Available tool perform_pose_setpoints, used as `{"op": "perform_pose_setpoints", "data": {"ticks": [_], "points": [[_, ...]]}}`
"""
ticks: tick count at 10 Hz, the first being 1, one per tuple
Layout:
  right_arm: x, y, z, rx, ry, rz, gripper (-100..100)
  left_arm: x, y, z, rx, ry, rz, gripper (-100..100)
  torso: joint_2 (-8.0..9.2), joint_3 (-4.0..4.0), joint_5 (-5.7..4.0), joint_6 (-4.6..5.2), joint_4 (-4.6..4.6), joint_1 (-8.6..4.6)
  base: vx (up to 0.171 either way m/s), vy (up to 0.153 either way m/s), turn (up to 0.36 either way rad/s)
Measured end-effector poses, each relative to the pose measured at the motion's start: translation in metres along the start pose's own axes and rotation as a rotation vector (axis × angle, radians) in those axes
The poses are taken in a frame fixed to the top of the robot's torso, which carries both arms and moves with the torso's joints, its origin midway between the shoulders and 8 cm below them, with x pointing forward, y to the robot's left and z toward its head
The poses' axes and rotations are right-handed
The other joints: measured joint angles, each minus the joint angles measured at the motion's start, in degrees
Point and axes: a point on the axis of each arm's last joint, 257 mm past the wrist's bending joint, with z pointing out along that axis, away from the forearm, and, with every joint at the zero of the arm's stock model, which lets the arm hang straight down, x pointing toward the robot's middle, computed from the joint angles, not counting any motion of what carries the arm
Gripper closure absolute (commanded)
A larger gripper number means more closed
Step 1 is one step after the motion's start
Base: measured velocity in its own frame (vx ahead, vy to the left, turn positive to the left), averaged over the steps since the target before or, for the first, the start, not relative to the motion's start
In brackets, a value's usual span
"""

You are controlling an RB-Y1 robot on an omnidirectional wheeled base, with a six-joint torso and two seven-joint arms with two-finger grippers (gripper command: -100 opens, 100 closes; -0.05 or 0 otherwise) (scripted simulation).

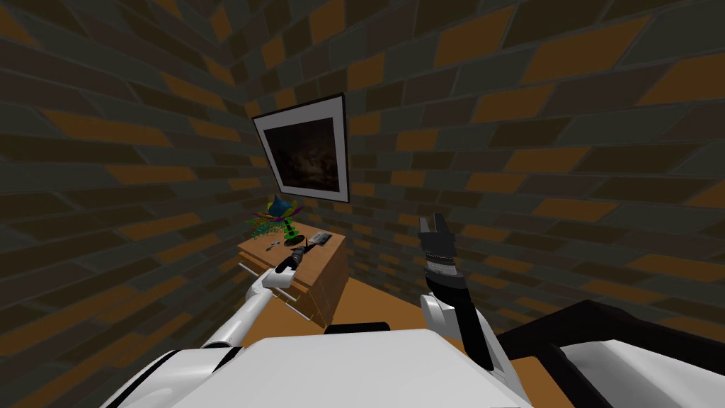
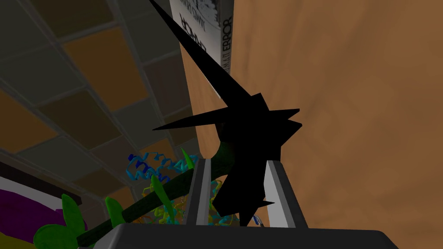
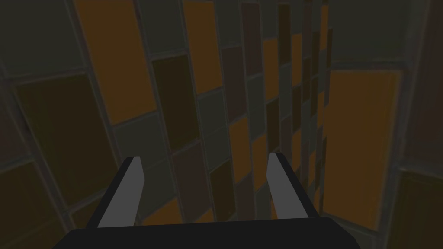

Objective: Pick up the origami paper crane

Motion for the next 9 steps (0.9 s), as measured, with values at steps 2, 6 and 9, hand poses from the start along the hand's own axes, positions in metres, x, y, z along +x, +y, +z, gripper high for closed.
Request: {"op": "perform_pose_setpoints", "data": {"ticks": [2,6,9], "points": [[0.0,0.0,0.0,0.0,0.0,0.0,0,0.0,0.0,0.0,0.001,0.0,0.0,0,0.01,0.0,0.0,0.0,0.0,0.01,0.0,0.0,0.0],[0.0,0.0,0.0,0.0,0.0,0.0,0,0.029,-0.016,0.012,0.011,0.012,-0.004,100,0.21,0.11,0.08,-0.1,0.03,0.31,-0.045,0.053,0.124],[0.0,0.0,0.0,0.0,0.0,0.0,0,0.049,-0.028,0.018,0.016,0.023,0.008,100,0.14,0.09,0.04,-0.04,0.04,0.19,-0.034,0.043,0.086]]}}
